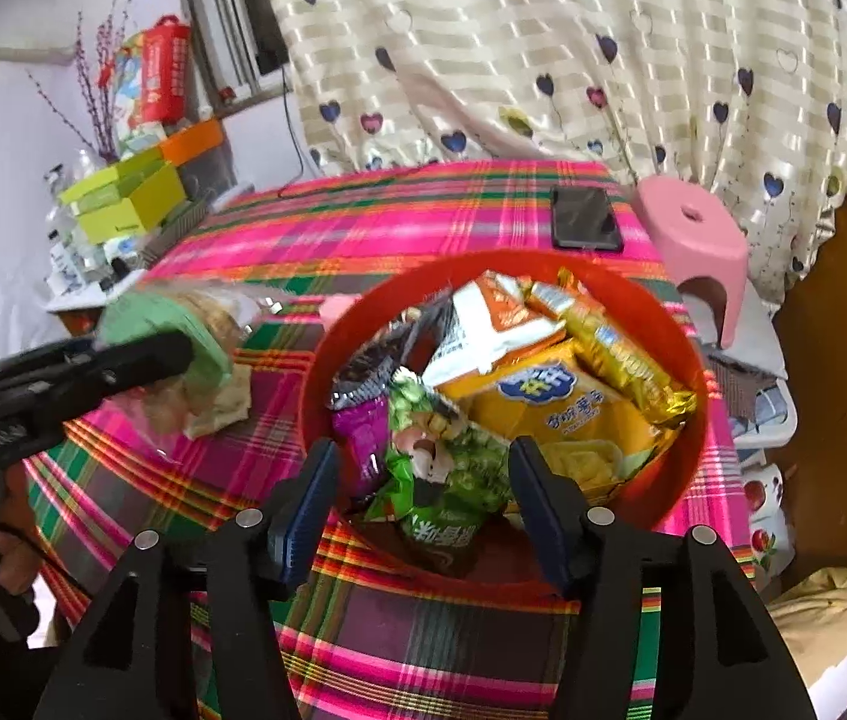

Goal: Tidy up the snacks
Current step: 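Lower green pea bag into red basket and open right tool while left tool holds peanut bag, then lower clear peanut bag into red basket and open left tool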

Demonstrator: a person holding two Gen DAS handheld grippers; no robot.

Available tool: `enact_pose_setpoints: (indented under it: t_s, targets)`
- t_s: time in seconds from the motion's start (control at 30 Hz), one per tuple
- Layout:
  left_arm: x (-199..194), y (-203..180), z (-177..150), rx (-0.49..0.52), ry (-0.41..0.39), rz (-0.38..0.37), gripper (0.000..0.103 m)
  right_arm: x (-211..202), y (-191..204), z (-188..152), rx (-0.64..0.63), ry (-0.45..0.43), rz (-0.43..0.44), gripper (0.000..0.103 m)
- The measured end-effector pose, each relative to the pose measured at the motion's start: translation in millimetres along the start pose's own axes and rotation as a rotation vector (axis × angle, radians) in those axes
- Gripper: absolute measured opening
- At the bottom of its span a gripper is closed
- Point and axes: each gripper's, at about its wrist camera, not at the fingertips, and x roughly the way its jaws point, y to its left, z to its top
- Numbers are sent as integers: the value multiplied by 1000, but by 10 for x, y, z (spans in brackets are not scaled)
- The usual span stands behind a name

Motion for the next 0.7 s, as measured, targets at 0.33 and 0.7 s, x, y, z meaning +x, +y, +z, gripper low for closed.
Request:
enact_pose_setpoints:
  t_s: [0.33, 0.7]
  targets:
    - [59, -120, 10, 26, 16, -37, 43, 97, -88, -53, 8, 26, -22, 17]
    - [438, -450, 149, 109, 36, -167, 43, -19, -292, -27, 54, 2, -39, 17]
